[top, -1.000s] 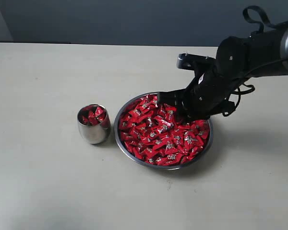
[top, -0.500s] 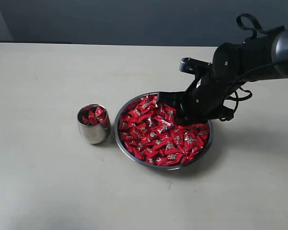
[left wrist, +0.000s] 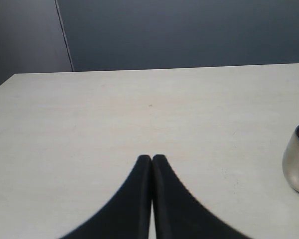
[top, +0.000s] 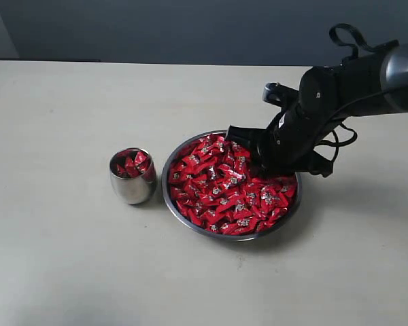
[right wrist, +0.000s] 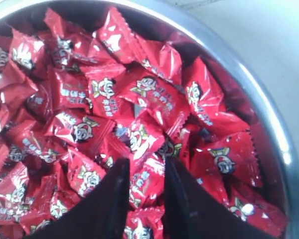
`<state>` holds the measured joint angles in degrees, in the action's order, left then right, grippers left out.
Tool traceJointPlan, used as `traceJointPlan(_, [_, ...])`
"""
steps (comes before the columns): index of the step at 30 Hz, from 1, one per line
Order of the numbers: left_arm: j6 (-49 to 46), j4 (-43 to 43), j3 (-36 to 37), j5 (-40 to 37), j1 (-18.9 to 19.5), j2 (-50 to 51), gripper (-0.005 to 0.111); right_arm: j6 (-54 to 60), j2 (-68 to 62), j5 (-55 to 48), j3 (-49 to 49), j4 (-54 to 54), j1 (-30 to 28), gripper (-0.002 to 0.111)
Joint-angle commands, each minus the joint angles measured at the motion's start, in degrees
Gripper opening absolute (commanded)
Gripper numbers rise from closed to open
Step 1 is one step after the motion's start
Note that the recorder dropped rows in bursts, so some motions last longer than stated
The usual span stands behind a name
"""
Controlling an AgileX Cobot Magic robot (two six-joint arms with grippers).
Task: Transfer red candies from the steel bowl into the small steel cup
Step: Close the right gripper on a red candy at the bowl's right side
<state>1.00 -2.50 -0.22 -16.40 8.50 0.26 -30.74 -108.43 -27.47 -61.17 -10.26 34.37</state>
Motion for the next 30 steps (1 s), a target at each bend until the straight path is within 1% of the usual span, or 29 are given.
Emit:
traceJointPlan(1, [0.1, -0.1, 0.2, 0.1, -0.1, -0.3, 0.000, -2.5, -0.1, 1.4, 0.3, 0.6, -0.1, 0.025])
traceJointPlan(7, [0.1, -0.1, 0.2, 0.1, -0.1, -0.3, 0.000, -5.8, -0.1, 2.7, 0.3, 0.6, -0.1, 0.025])
traceJointPlan(12, [0.1, -0.1, 0.2, 0.1, -0.1, -0.3, 0.000, -6.4, -0.1, 3.3, 0.3, 0.6, -0.1, 0.019])
traceJointPlan(19, [0.1, -0.1, 0.2, 0.1, -0.1, -0.3, 0.000, -6.4, -0.2, 1.1, 0.3, 1.2, -0.1, 0.019])
traceJointPlan(30, [0.1, -0.1, 0.2, 0.1, -0.1, -0.3, 0.000, -6.4, -1.8, 1.5, 0.3, 1.3, -0.1, 0.019])
